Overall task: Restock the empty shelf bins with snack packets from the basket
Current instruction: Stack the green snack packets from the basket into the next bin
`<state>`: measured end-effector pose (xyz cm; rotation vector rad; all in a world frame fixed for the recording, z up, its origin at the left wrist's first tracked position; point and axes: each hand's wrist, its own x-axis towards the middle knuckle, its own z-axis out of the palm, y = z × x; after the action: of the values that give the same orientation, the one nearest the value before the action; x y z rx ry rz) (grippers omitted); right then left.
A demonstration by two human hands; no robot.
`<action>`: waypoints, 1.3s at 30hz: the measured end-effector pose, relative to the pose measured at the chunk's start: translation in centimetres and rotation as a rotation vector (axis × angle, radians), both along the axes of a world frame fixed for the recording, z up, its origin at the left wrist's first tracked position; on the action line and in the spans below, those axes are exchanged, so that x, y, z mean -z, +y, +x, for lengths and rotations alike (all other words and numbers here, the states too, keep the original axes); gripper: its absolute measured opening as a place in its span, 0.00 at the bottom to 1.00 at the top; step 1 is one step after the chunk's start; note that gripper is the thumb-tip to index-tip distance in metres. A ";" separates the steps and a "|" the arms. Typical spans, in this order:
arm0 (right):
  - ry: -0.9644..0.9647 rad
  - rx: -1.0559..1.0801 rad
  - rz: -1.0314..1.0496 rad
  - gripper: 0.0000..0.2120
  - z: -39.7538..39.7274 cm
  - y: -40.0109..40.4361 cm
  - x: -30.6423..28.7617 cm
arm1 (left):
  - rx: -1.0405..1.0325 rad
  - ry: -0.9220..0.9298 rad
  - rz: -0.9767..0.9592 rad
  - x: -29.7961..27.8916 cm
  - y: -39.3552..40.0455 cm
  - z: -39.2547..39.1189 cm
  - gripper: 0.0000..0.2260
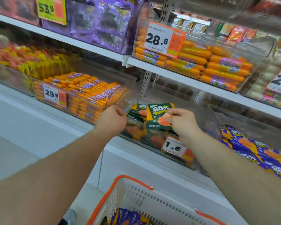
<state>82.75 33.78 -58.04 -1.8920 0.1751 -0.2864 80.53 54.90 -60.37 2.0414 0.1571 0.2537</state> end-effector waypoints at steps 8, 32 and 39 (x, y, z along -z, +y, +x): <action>0.361 -0.214 -0.079 0.07 4.9 4.8 0.2 | 0.053 0.092 0.192 0.6 -0.1 0.1 0.06; -0.949 0.033 -0.611 0.06 -1.2 5.5 3.5 | 0.772 0.404 0.835 6.8 -3.6 -2.9 0.11; -0.289 -0.189 -0.575 0.08 -10.2 2.1 23.5 | 0.962 0.584 1.123 9.7 -4.7 -3.9 0.13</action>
<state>72.59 35.86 -81.59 -2.3832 -0.3130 -0.5164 76.60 50.17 -70.10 2.9323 -0.7725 -1.0879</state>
